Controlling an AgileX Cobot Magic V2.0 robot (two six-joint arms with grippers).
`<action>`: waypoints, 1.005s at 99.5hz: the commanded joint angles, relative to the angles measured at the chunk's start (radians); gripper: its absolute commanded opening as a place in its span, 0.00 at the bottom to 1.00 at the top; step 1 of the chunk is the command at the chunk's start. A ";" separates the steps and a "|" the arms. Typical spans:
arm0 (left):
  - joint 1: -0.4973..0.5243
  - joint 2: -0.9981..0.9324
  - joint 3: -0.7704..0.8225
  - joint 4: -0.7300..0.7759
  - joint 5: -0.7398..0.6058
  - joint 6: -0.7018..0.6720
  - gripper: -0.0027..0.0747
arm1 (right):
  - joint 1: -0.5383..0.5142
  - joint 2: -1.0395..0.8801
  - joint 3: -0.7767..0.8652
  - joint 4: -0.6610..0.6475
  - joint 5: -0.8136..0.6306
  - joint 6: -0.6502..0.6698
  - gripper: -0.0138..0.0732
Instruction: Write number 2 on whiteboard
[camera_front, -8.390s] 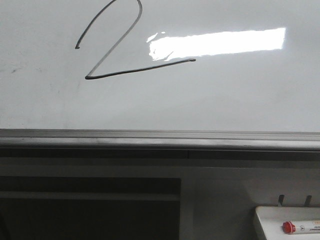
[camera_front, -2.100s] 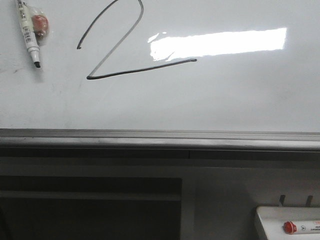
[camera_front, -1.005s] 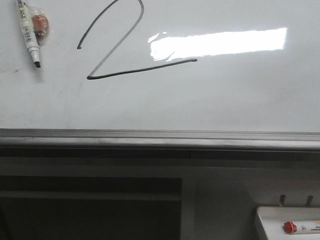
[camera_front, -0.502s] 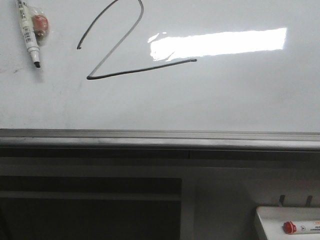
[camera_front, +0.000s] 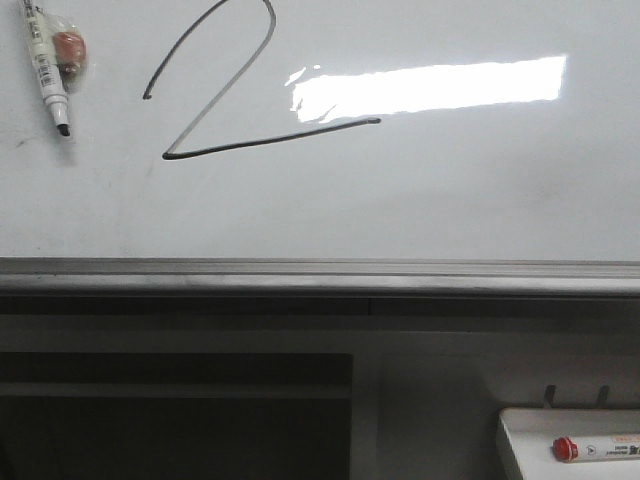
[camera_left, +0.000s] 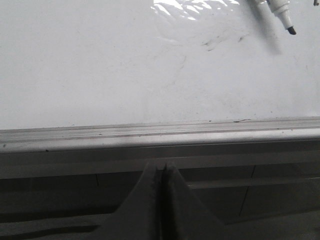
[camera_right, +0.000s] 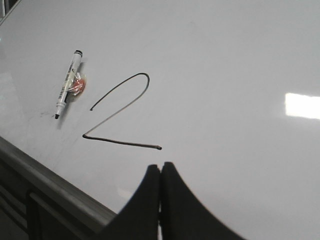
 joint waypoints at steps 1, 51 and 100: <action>0.001 -0.026 0.010 -0.009 -0.069 -0.004 0.01 | -0.044 0.004 0.029 -0.172 -0.083 0.209 0.08; 0.001 -0.026 0.010 -0.009 -0.069 -0.004 0.01 | -0.760 -0.089 0.082 -0.955 0.389 1.007 0.08; 0.001 -0.024 0.010 -0.009 -0.069 -0.004 0.01 | -0.817 -0.491 0.084 -0.954 0.963 1.005 0.08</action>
